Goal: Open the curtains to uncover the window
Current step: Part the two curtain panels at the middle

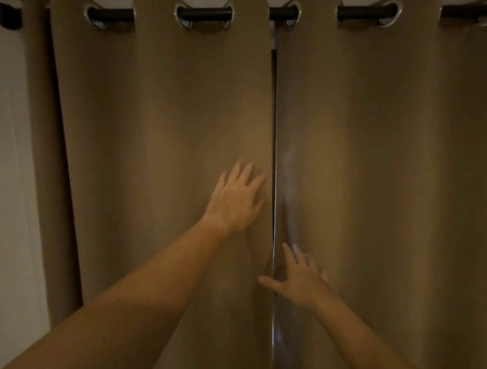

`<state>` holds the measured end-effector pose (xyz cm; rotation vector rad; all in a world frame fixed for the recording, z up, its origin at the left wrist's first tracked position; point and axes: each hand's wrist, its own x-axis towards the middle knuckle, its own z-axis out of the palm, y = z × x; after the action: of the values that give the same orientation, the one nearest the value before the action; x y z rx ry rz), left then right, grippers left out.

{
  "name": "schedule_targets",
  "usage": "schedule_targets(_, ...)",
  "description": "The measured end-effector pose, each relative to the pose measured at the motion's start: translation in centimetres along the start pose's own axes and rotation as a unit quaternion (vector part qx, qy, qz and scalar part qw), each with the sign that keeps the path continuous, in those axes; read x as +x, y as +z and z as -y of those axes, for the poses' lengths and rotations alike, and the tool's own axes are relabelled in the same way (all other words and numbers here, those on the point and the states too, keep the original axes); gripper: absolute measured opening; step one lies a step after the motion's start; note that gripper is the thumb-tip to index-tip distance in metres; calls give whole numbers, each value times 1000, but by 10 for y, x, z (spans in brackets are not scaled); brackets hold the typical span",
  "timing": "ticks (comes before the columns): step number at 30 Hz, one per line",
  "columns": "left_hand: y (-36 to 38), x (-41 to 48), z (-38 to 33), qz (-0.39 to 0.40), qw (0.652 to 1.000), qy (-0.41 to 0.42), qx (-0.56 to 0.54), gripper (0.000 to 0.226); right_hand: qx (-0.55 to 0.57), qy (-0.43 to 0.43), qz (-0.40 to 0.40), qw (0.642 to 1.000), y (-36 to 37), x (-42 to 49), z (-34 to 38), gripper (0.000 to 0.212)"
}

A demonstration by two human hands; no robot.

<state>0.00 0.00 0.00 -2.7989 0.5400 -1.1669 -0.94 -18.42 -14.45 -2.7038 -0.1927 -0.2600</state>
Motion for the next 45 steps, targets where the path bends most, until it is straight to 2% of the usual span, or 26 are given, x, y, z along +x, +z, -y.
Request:
schedule_targets(8, 24, 57, -20, -56, 994, 32, 89, 68, -8, -46, 3, 999, 4, 61, -21, 128)
schedule_targets(15, 51, 84, -24, -49, 983, 33, 171, 69, 19, -85, 7, 996, 9, 94, -39, 128)
schedule_targets(24, 77, 104, -29, -47, 966, 49, 250, 72, -31, -103, -34, 994, 31, 115, -31, 131)
schedule_targets(32, 90, 107, 11, -73, 950, 74, 294, 66, -28, -96, -51, 994, 64, 129, -4, 127)
schedule_targets(38, 94, 95, 53, -84, 954, 69, 280, 61, -24, -107, -37, 993, 82, 128, 27, 117)
schedule_targets(45, 95, 69, 113, -87, 959, 56, 264, 64, -6, -102, -19, 995, 109, 137, 82, 124)
